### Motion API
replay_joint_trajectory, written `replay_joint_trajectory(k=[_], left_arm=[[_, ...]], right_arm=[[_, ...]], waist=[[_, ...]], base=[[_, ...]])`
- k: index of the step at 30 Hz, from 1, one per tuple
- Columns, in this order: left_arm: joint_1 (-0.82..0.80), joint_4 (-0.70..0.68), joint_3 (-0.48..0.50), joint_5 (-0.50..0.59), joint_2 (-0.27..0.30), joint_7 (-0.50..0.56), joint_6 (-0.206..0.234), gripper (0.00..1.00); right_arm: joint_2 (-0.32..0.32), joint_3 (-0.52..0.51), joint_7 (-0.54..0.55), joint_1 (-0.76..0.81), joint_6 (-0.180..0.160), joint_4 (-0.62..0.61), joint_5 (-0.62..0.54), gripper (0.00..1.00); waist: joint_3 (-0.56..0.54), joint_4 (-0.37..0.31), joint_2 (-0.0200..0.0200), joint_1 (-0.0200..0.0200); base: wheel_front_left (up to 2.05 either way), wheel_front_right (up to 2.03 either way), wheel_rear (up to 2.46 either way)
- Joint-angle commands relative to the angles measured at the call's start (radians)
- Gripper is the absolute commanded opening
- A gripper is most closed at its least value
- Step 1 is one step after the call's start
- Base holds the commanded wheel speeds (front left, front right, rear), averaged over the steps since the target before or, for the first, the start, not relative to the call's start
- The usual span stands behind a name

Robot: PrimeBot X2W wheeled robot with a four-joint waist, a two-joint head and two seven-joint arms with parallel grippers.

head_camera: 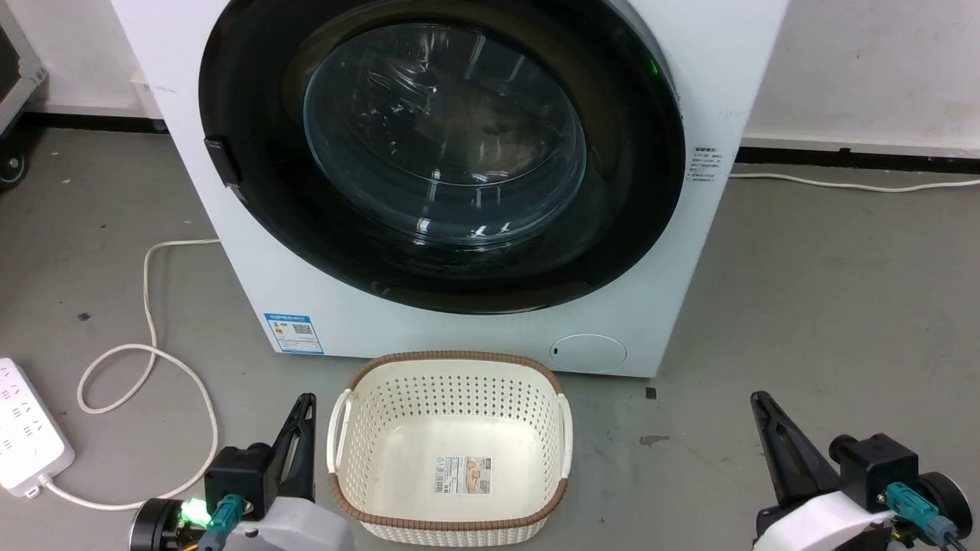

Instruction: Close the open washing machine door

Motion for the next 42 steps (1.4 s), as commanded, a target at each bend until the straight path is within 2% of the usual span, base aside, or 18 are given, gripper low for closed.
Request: replay_joint_trajectory(k=[1, 42], left_arm=[[-0.014, -0.007, 0.003, 0.009, -0.002, 0.008, 0.007, 0.0], [-0.024, -0.033, 0.022, 0.028, -0.008, 0.067, 0.028, 0.0]], right_arm=[[0.006, 0.0, 0.008, -0.017, -0.001, -0.011, -0.007, 0.0], [0.008, 0.004, 0.068, -0.026, -0.001, -0.041, -0.037, 0.0]], waist=[[0.0, -0.001, 0.0, 0.0], [0.0, -0.011, 0.0, 0.0]], base=[[0.0, 0.0, 0.0], [0.0, 0.0, 0.0]])
